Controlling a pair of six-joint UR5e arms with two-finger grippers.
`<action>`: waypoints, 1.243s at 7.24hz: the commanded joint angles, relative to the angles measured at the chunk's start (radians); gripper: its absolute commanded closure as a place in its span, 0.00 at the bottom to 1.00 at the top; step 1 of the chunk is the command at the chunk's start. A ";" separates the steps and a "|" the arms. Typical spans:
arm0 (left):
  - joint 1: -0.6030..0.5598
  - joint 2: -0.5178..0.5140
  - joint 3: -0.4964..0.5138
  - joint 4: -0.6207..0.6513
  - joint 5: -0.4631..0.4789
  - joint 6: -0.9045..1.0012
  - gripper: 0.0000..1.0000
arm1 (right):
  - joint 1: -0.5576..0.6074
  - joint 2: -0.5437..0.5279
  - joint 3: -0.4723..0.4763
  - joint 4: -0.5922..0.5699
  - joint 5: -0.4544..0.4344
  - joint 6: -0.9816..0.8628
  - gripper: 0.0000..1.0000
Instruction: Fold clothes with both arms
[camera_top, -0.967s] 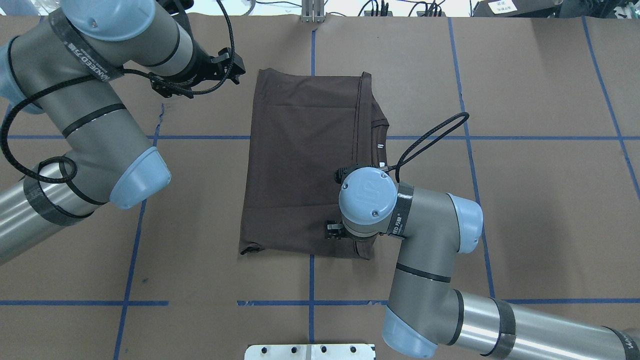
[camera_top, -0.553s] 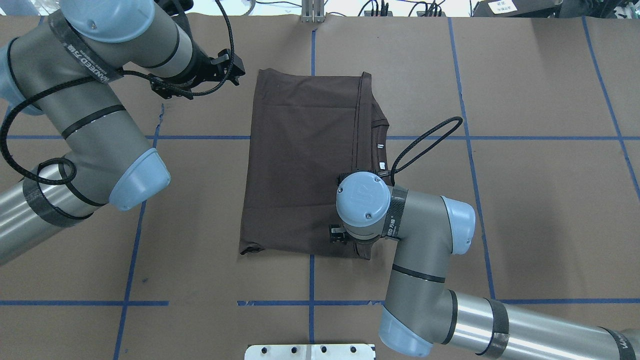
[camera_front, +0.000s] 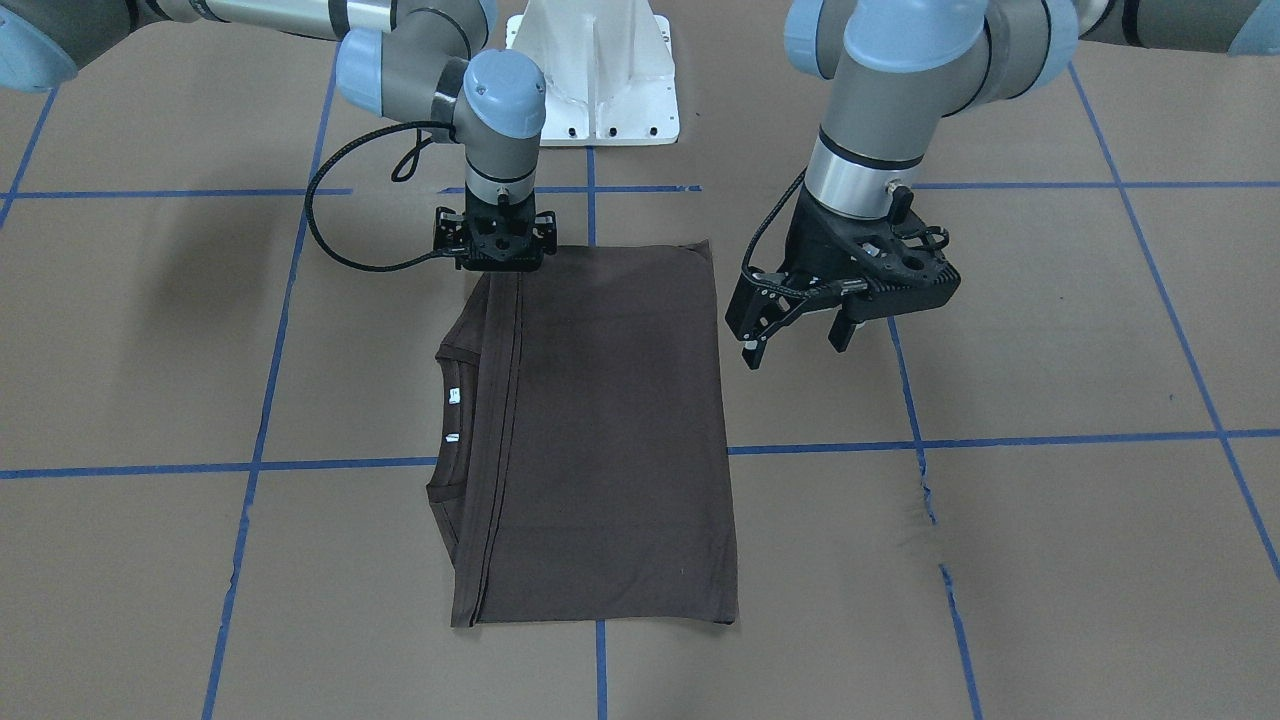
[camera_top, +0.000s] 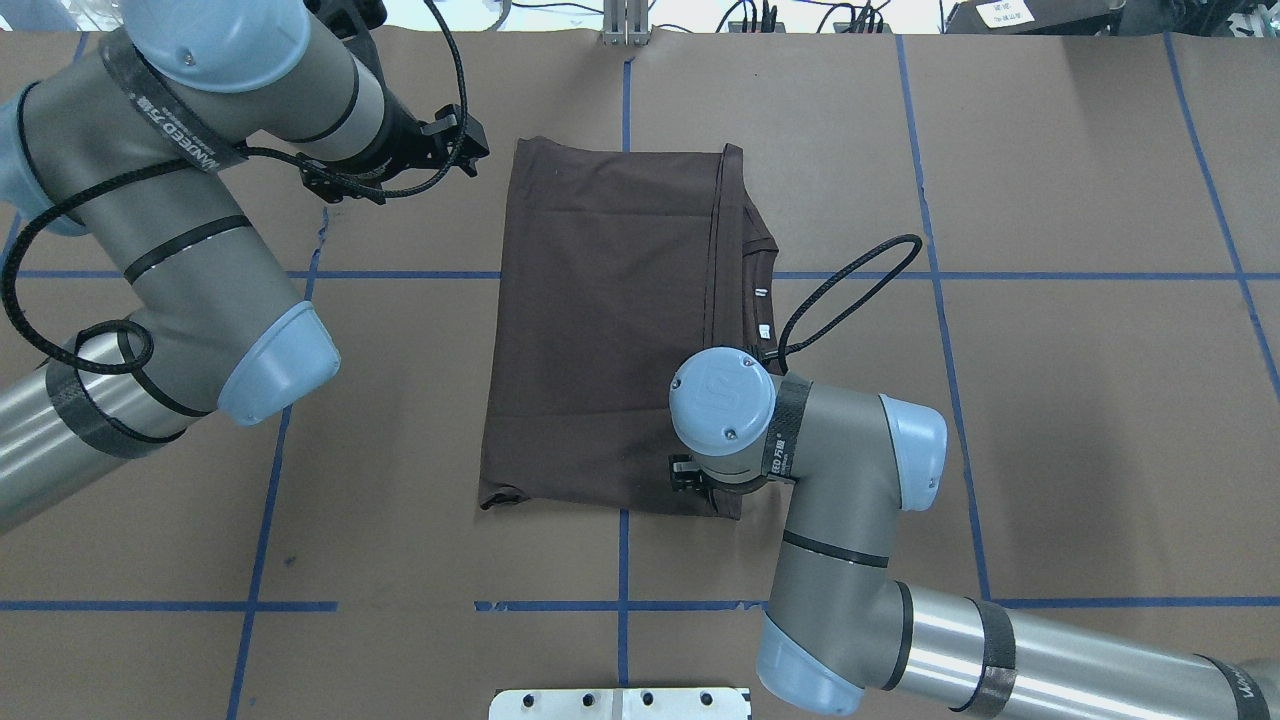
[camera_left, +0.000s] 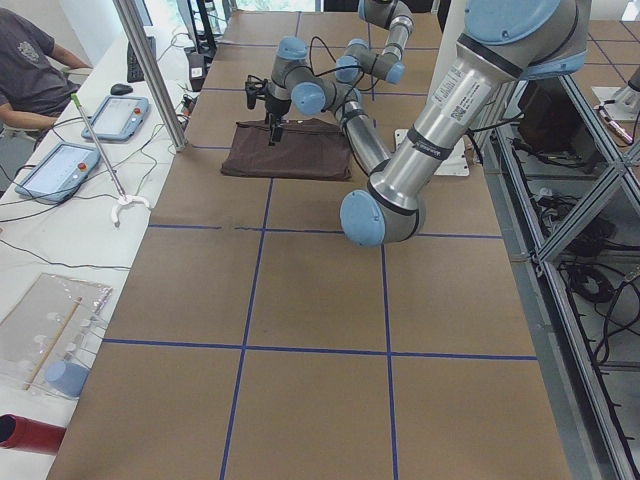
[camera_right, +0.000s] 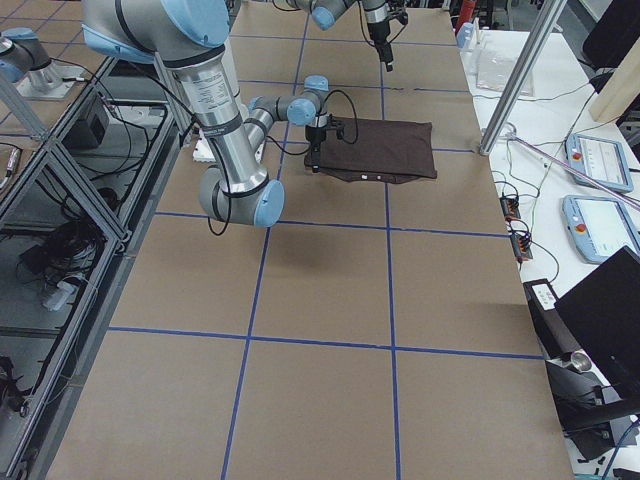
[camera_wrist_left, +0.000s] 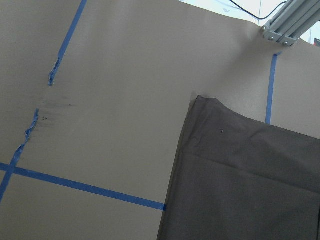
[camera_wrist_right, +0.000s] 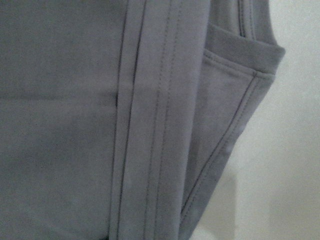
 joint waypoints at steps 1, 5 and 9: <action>0.004 0.001 0.000 0.000 -0.002 -0.002 0.00 | 0.001 0.001 0.000 -0.040 -0.001 -0.005 0.00; 0.017 0.002 0.002 0.000 -0.001 -0.003 0.00 | 0.027 0.005 0.016 -0.115 -0.014 -0.068 0.00; 0.034 0.002 0.003 -0.002 0.001 -0.011 0.00 | 0.071 -0.035 0.013 -0.120 -0.015 -0.100 0.00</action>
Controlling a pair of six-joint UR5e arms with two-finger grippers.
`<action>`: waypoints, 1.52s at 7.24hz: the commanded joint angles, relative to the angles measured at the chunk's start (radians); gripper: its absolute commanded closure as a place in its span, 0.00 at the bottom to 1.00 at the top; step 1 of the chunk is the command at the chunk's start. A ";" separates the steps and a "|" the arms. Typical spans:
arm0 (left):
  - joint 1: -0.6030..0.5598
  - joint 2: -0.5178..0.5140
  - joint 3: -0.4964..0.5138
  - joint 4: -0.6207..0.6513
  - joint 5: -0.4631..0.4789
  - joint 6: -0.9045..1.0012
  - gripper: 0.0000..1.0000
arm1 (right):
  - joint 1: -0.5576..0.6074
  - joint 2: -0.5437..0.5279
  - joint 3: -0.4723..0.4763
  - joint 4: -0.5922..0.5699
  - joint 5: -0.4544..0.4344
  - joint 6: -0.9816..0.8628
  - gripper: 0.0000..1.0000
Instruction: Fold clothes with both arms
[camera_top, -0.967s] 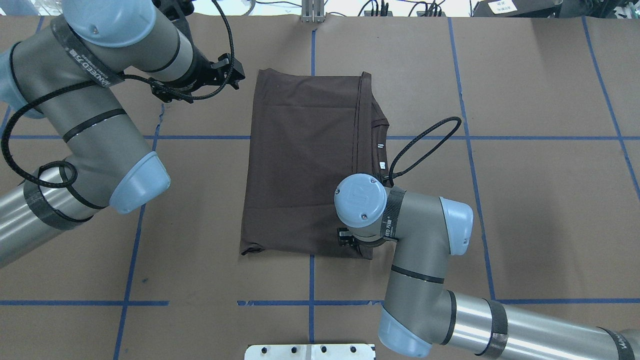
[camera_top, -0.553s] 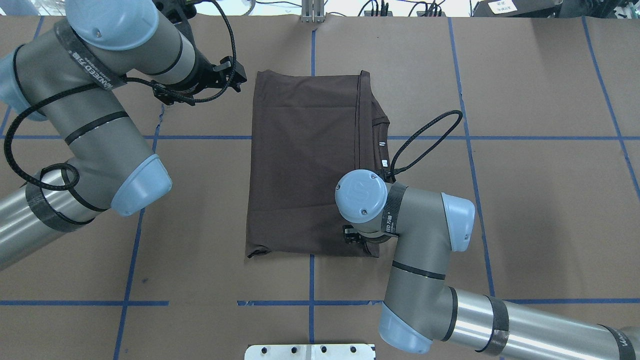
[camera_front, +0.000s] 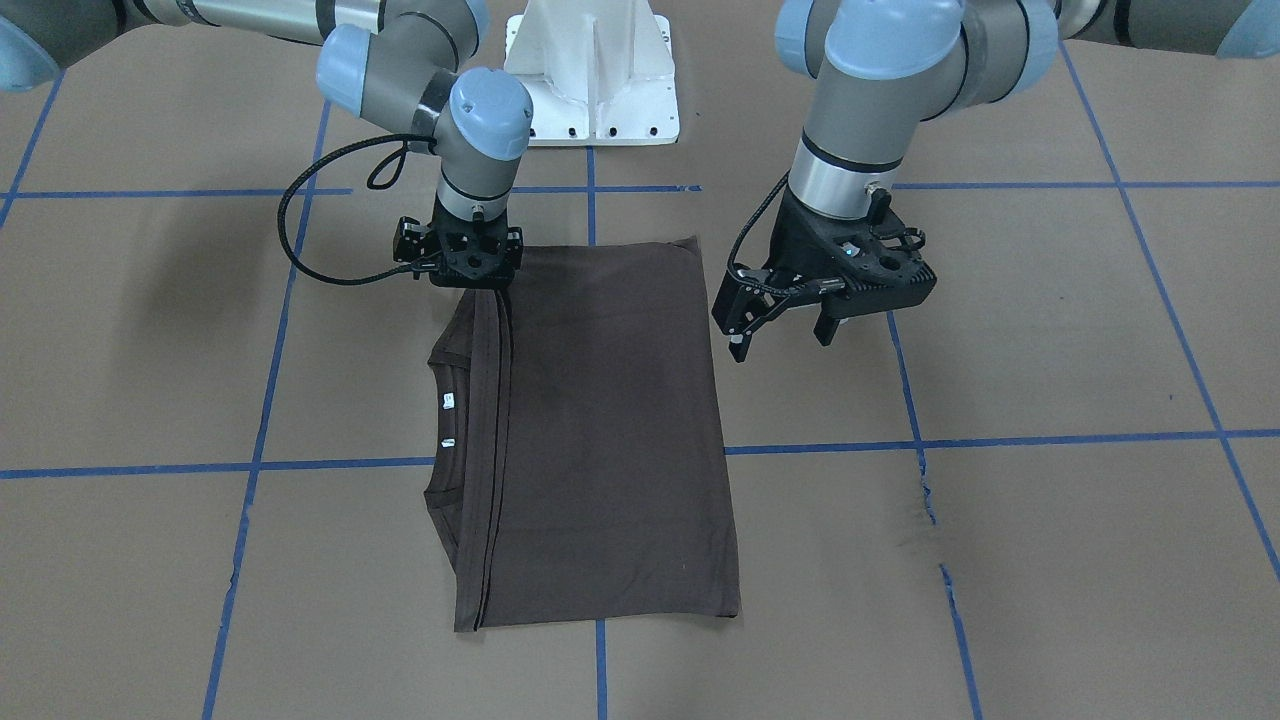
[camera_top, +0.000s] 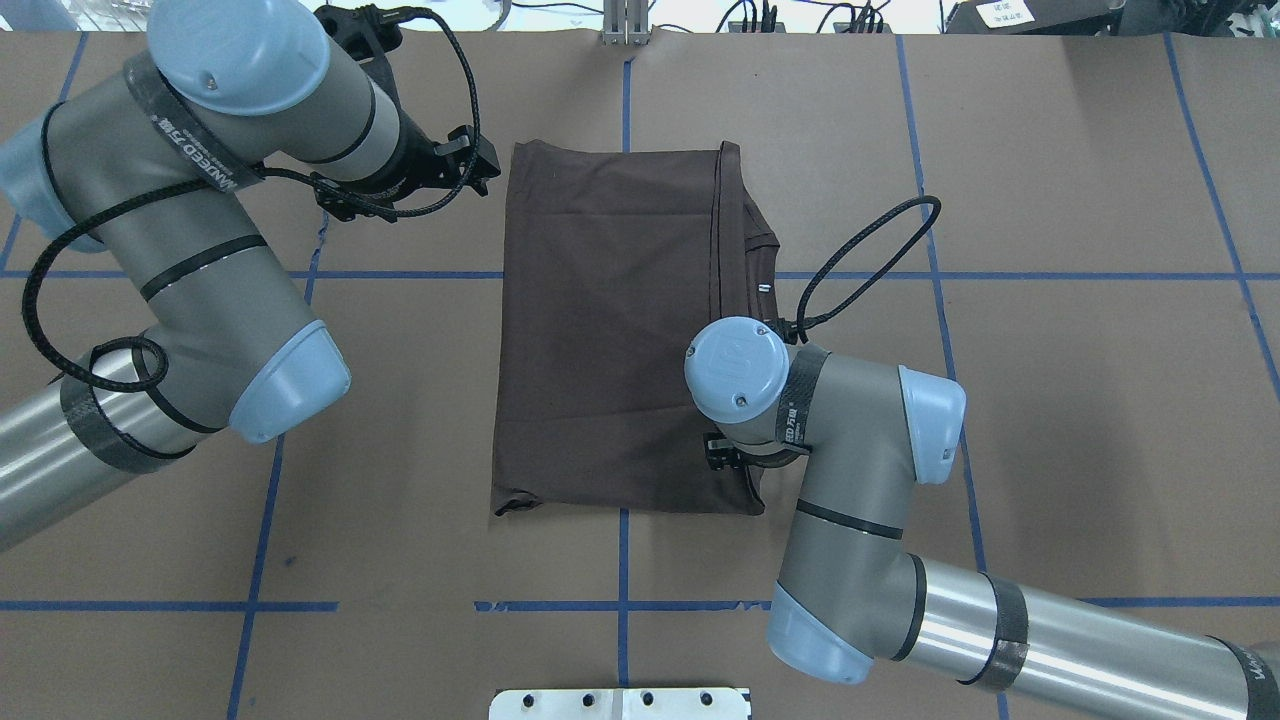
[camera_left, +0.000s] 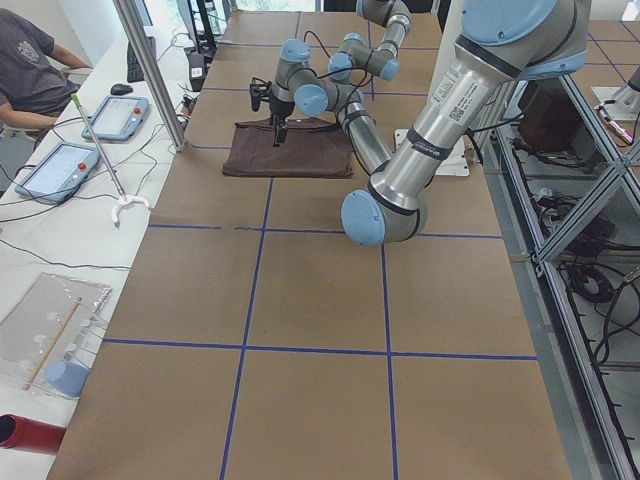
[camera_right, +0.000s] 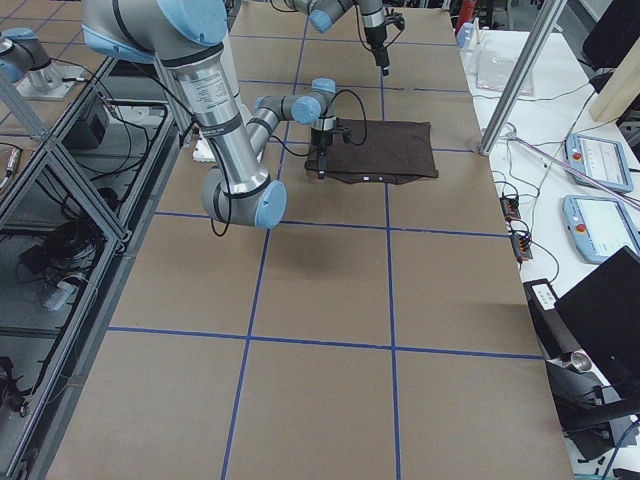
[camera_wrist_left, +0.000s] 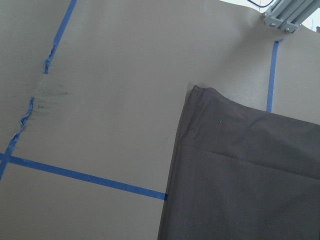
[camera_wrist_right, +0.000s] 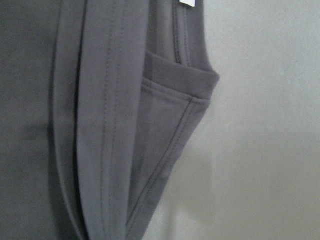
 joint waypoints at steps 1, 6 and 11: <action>0.006 0.000 -0.001 0.000 0.000 -0.003 0.00 | 0.056 -0.056 0.007 -0.008 0.001 -0.059 0.00; 0.087 0.107 -0.061 -0.085 -0.001 -0.170 0.00 | 0.125 -0.006 0.080 0.059 0.028 -0.133 0.00; 0.469 0.209 -0.090 -0.140 0.153 -0.740 0.03 | 0.157 -0.003 0.214 0.080 0.179 -0.067 0.00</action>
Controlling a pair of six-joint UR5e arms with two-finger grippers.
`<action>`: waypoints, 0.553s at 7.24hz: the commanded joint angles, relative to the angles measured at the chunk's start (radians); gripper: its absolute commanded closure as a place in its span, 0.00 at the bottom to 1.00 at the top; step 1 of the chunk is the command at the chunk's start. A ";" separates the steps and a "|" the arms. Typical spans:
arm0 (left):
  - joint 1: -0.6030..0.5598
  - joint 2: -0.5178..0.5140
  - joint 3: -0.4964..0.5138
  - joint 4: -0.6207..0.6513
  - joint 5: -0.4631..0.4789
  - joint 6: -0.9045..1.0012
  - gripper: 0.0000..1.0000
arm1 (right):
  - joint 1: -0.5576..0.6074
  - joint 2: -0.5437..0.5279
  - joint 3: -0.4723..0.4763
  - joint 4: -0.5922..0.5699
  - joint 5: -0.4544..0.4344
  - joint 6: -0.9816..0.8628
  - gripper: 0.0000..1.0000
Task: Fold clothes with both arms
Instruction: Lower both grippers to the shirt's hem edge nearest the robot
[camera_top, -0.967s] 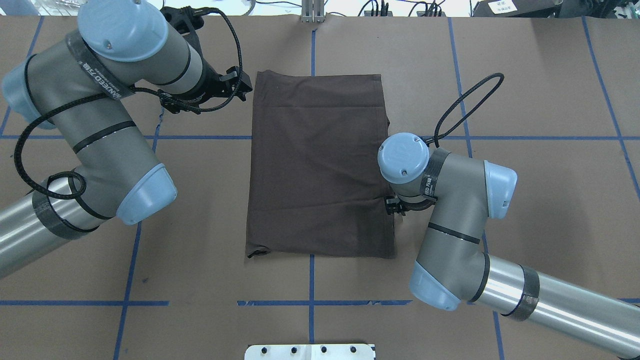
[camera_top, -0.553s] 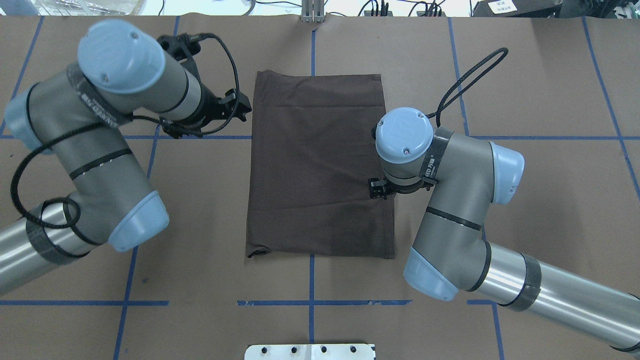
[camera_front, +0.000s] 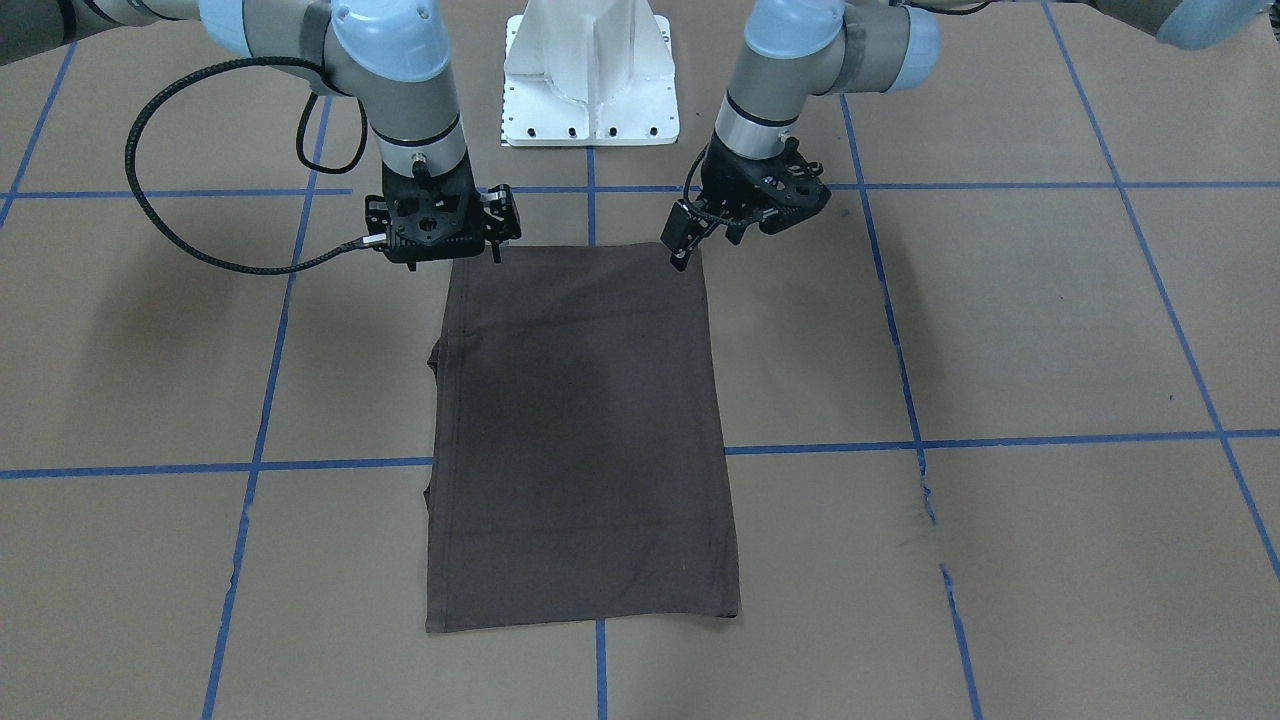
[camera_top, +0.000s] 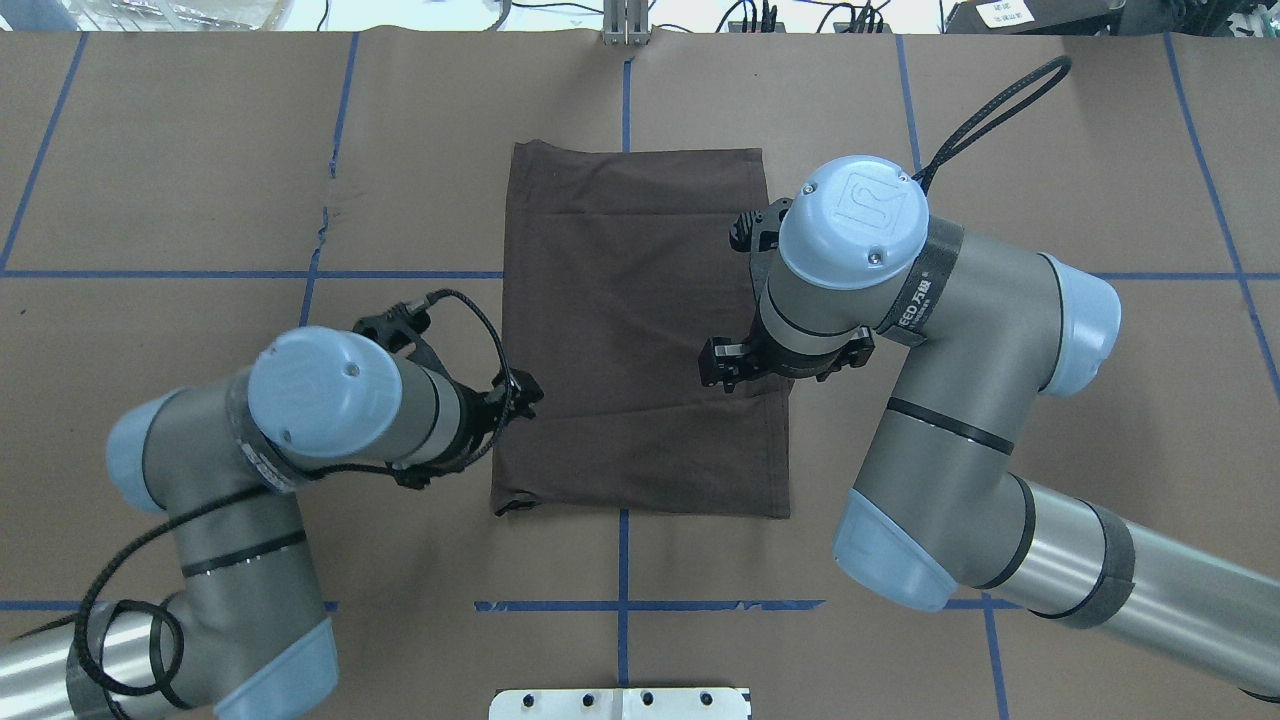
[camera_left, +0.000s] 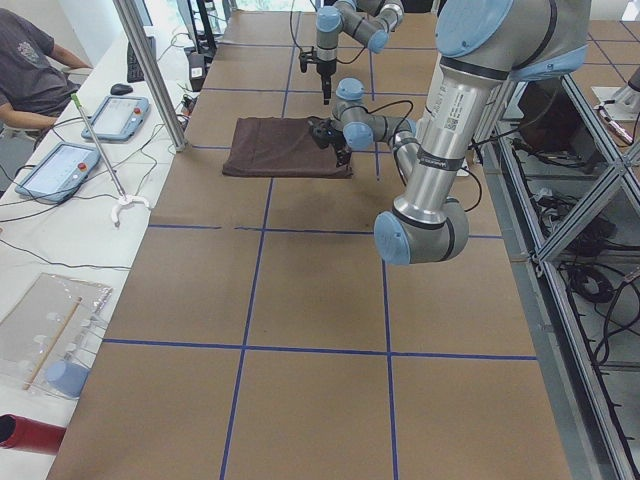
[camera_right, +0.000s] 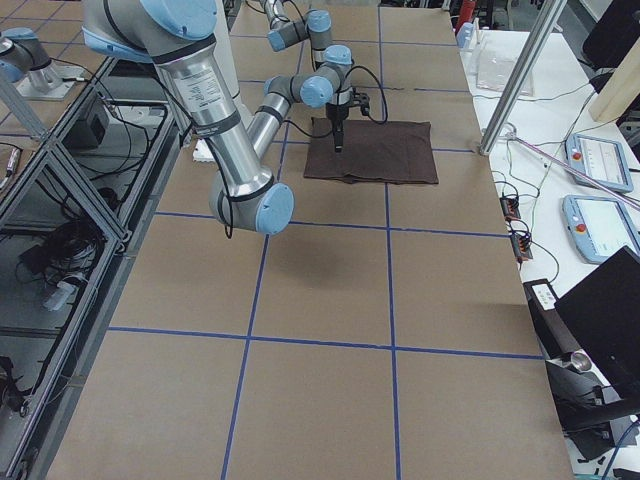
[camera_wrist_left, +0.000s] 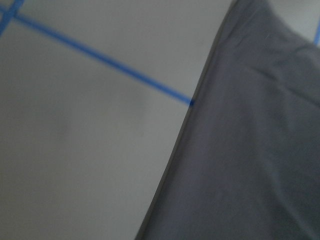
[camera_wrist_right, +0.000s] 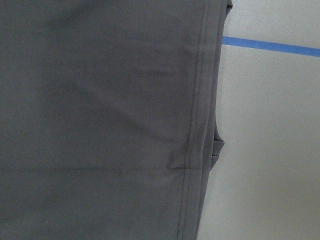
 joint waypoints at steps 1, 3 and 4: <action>0.109 -0.006 0.024 0.027 0.073 -0.115 0.06 | 0.008 0.007 0.014 0.006 0.015 0.009 0.00; 0.111 -0.013 0.057 0.027 0.079 -0.129 0.11 | 0.013 0.007 0.014 0.037 0.018 0.017 0.00; 0.097 -0.013 0.057 0.027 0.079 -0.126 0.11 | 0.017 0.007 0.014 0.037 0.021 0.017 0.00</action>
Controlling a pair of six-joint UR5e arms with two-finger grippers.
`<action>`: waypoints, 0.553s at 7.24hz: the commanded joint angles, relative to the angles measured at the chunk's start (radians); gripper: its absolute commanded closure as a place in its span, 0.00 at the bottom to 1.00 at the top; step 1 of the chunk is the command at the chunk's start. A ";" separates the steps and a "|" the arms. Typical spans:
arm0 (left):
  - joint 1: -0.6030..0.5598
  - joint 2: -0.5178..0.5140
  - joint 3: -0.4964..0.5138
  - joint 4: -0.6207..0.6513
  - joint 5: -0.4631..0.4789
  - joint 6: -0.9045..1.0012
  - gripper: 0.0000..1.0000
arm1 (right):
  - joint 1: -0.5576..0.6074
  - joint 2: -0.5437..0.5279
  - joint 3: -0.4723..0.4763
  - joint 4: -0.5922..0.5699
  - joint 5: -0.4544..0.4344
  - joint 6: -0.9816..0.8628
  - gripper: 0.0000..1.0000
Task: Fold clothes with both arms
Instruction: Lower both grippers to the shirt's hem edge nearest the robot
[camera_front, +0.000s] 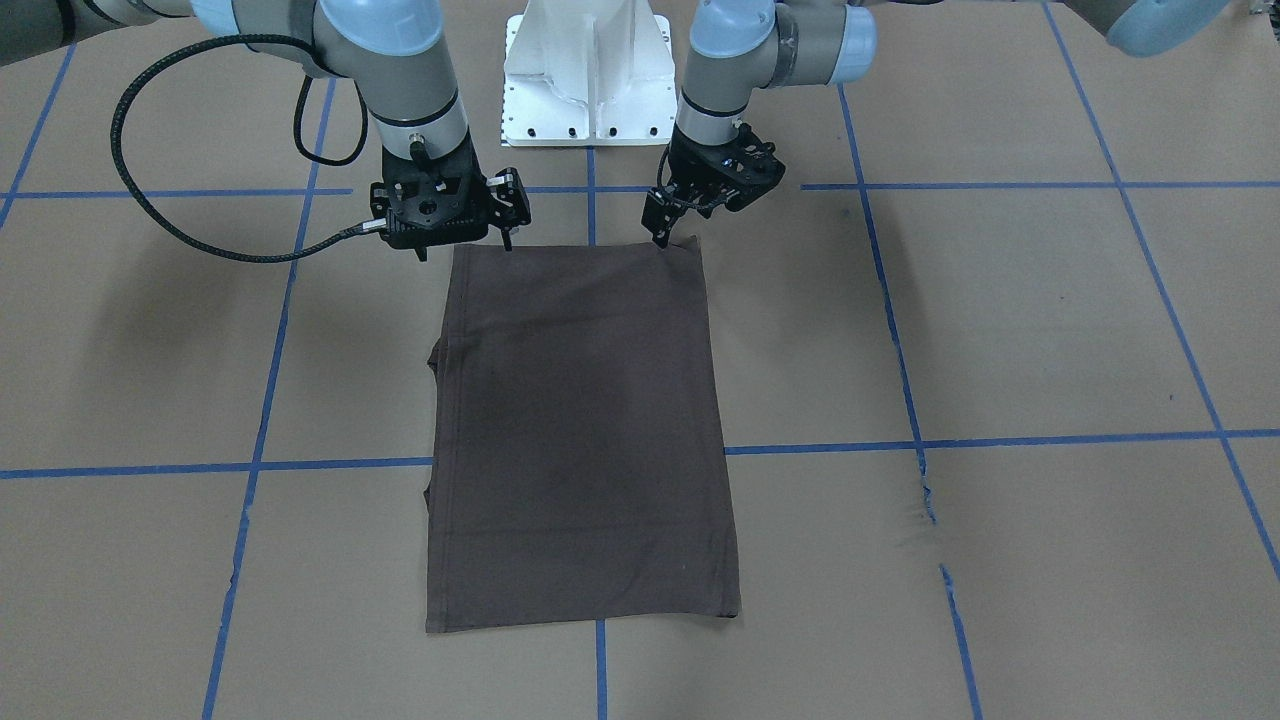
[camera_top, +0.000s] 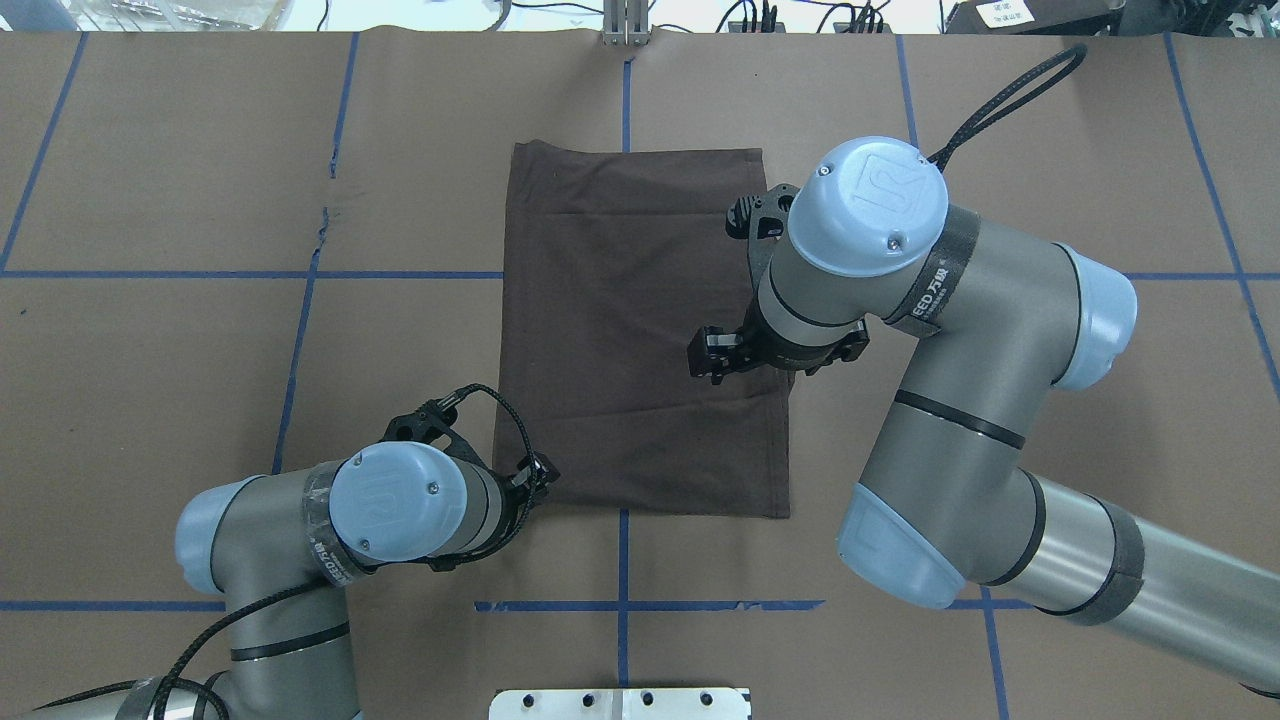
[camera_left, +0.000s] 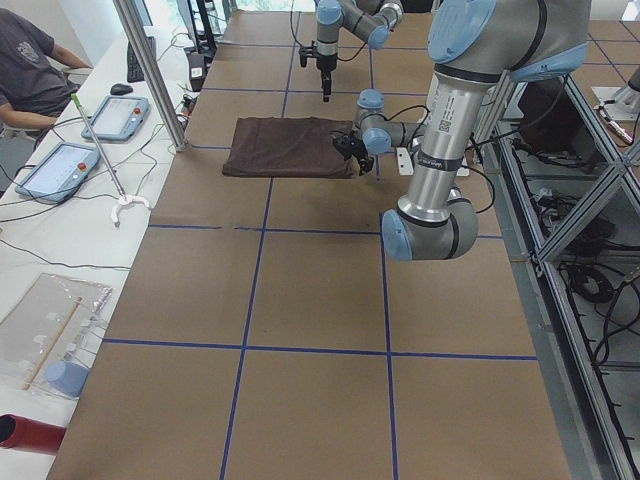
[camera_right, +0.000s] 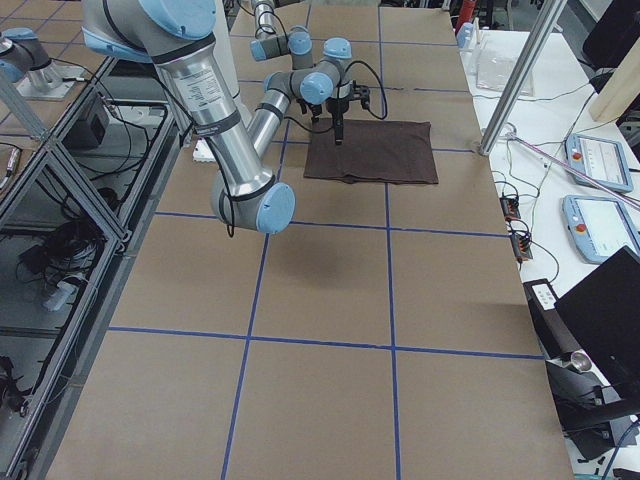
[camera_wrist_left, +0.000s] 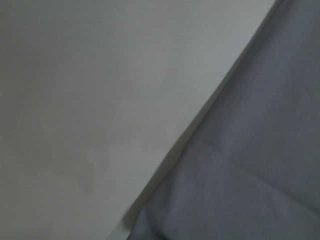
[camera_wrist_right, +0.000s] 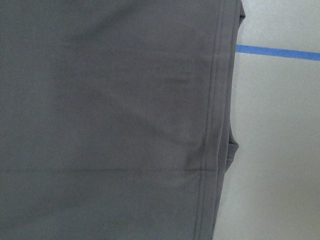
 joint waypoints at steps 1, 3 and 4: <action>-0.014 -0.002 0.011 0.001 0.005 -0.002 0.11 | 0.007 -0.001 0.000 0.006 0.004 0.002 0.00; -0.025 -0.002 0.025 0.001 0.005 -0.002 0.13 | 0.008 -0.001 0.000 0.006 0.004 0.002 0.00; -0.023 -0.003 0.036 -0.001 0.007 -0.002 0.15 | 0.008 -0.001 0.000 0.006 0.004 0.002 0.00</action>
